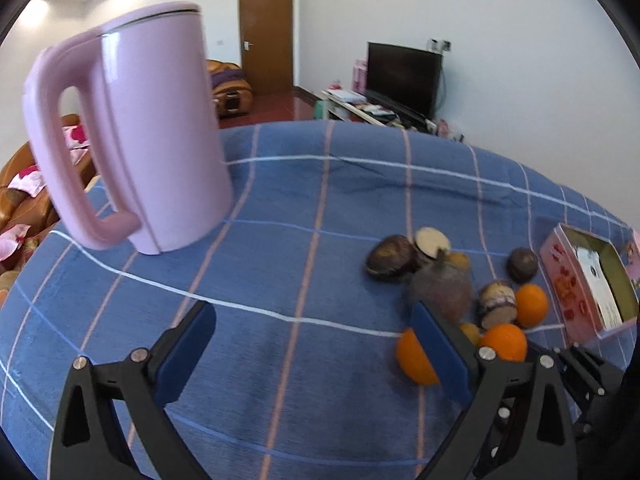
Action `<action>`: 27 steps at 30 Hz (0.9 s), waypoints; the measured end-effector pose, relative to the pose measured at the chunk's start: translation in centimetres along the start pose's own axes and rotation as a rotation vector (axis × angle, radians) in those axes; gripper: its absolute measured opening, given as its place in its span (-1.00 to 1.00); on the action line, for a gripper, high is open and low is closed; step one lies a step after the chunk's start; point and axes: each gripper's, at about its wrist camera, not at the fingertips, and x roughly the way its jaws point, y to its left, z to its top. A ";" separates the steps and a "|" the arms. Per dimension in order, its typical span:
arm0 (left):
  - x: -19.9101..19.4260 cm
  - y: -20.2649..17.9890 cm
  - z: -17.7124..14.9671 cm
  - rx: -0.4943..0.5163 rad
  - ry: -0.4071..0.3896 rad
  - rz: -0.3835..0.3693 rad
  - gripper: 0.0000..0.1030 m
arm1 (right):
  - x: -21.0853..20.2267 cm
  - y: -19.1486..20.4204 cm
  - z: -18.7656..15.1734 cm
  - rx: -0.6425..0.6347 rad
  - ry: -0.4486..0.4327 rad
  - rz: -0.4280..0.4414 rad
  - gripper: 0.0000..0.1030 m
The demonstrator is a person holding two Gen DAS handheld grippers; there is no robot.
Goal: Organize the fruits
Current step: 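Grasp a large orange with the right tool while the left tool grasps another orange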
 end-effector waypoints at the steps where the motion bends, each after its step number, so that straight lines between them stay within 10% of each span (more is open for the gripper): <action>1: 0.0 -0.3 -0.1 0.007 0.004 -0.010 0.94 | -0.1 -0.2 0.0 0.000 -0.002 0.004 0.06; 12: 2.1 -1.8 -1.0 -0.011 0.120 -0.196 0.69 | -4.3 -3.1 -1.5 0.070 -0.115 -0.030 -0.08; 27: 2.7 -1.1 -1.2 0.015 0.143 -0.147 0.59 | -5.3 -5.4 -2.2 0.146 -0.129 -0.003 -0.08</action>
